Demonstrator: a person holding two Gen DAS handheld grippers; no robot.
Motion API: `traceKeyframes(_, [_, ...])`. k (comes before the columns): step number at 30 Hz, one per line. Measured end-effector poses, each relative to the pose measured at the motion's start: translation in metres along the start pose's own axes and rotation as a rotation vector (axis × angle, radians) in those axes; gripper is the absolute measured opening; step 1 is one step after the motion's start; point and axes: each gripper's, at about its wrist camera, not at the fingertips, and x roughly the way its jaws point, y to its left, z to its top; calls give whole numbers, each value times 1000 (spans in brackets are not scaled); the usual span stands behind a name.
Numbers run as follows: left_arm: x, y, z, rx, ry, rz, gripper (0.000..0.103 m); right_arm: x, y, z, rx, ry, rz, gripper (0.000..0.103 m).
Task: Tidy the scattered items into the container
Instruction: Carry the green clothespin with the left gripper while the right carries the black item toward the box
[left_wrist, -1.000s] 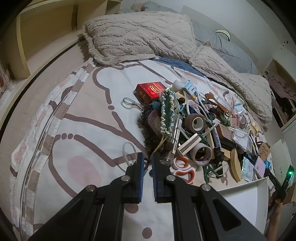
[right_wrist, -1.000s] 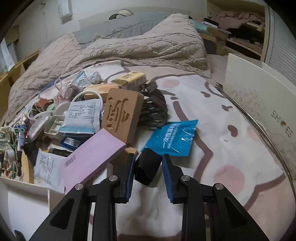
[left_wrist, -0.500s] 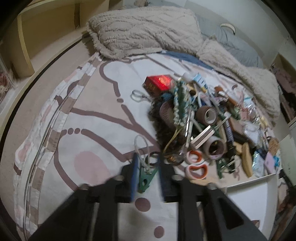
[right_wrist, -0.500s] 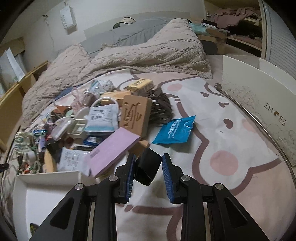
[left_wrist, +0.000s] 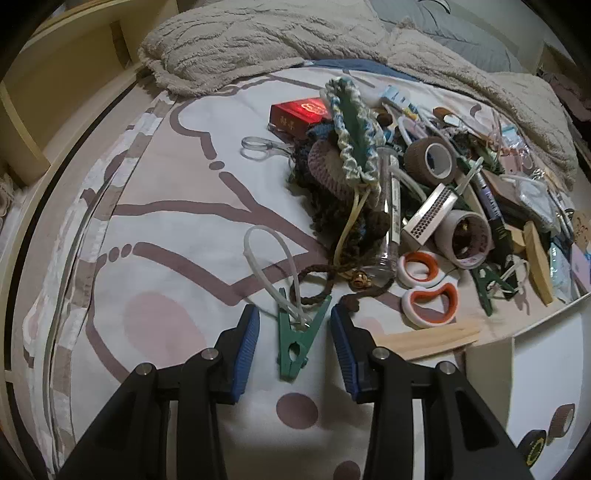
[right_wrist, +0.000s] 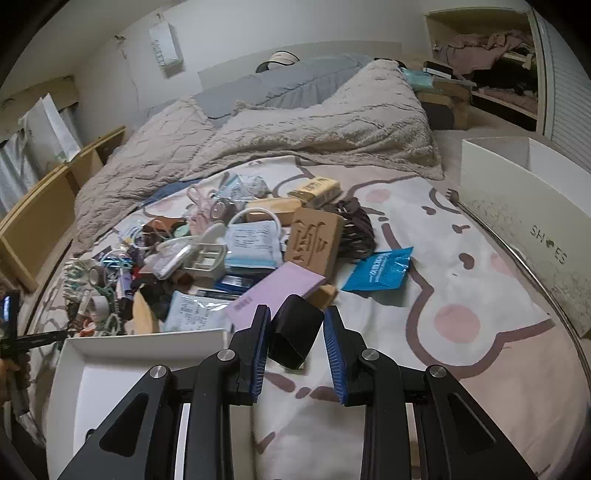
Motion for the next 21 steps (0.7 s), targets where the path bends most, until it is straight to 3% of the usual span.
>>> traceKeyframes(10, [9, -1, 0, 7, 2, 13, 40, -14, 14, -3, -9, -14, 48, 30])
traceKeyframes(12, [8, -2, -1, 16, 3, 3, 28, -19, 19, -3, -13, -18, 62, 30])
traceKeyframes(21, [-5, -11, -2, 57, -39, -16, 28, -33, 39, -4, -46, -38, 93, 30])
